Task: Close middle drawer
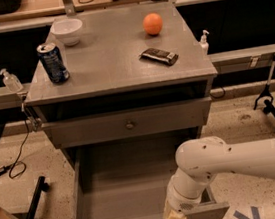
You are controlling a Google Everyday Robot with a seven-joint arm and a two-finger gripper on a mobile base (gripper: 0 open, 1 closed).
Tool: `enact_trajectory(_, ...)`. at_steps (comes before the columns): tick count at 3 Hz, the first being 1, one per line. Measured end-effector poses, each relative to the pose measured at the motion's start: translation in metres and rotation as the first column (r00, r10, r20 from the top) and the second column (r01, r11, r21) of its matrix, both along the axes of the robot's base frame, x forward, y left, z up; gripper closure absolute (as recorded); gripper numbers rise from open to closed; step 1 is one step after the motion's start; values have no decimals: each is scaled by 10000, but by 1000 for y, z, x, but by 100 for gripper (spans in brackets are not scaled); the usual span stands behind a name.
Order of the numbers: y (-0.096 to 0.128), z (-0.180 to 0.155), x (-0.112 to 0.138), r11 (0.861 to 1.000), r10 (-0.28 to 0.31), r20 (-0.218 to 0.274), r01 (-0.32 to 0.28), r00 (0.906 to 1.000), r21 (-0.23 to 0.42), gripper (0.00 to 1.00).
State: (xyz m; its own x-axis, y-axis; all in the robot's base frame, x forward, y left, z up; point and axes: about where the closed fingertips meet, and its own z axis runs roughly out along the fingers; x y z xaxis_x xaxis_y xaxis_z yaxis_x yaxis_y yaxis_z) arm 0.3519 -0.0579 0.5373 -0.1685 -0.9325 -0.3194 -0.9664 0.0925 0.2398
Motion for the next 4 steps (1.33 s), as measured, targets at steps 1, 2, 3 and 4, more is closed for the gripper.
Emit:
enact_trajectory(1,9,-25,-10,9998,155,-450,-151,9989,98,100)
enact_trajectory(2,15,-61,-27,9997,251,-1239,-239,9920,111,100)
enact_trajectory(3,16,-84,-39,9997,198,-1964,-217,9803,-76,100)
enact_trajectory(4,14,-83,-41,9990,248,-1883,-315,9818,-326,100)
